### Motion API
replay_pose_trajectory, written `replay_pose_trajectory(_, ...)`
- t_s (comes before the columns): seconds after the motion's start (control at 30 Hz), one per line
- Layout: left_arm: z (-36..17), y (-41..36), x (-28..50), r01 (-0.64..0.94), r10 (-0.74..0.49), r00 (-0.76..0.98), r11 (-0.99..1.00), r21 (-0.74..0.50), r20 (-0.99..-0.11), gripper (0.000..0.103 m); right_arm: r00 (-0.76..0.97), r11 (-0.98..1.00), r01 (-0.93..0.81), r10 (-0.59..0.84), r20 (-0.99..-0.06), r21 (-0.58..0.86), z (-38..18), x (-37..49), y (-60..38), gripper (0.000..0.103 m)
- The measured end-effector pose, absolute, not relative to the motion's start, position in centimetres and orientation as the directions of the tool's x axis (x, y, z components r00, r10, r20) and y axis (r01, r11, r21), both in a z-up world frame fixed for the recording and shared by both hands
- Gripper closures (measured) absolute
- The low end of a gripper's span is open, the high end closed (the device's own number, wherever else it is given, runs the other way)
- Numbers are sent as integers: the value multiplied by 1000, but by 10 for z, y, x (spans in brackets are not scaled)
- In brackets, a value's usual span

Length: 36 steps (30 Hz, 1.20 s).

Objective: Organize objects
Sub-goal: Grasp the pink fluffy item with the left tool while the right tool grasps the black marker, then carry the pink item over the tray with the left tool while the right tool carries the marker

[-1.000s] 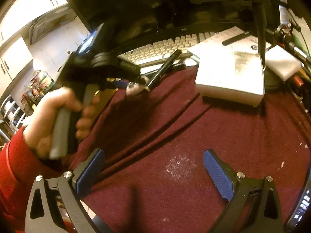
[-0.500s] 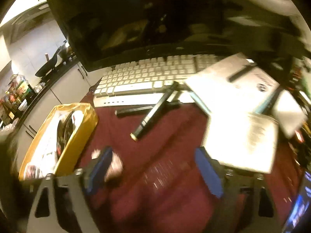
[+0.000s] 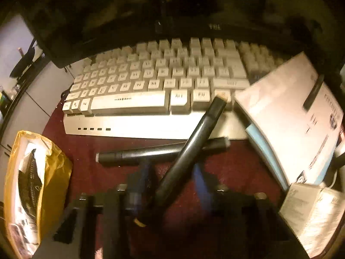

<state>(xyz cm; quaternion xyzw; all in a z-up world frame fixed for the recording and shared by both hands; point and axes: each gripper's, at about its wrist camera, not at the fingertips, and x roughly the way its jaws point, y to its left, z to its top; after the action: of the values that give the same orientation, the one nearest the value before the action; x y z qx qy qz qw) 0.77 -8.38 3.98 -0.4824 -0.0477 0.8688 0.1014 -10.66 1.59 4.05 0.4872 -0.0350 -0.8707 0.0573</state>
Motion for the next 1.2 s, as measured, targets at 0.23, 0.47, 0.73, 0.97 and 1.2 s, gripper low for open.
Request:
replay_pose_trajectory(0.23, 37, -75, 3, -154, 204, -510, -977, -145, -836, 37, -595, -977, 215, -124, -794, -8, 59, -55, 14, 87)
replay_pose_trajectory(0.47, 37, -58, 2, -177, 188, -524, -978, -109, -831, 65, -675, -978, 206, -134, -725, -11, 85, -7, 39, 87)
replay_pose_trajectory(0.73, 36, -78, 2, -132, 270, -516, -963, -236, -813, 80, -711, -985, 163, -159, -686, 60, 94, 32, 72, 87)
replay_pose_trajectory(0.97, 58, -92, 24, -156, 329, -535, -944, -291, -778, 80, -711, -980, 172, -193, -676, 98, 90, 48, 73, 87)
replay_pose_trajectory(1.2, 79, -98, 44, -190, 341, -560, -940, -284, -755, 80, -693, -973, 194, -223, -686, 120, 84, 55, 64, 87)
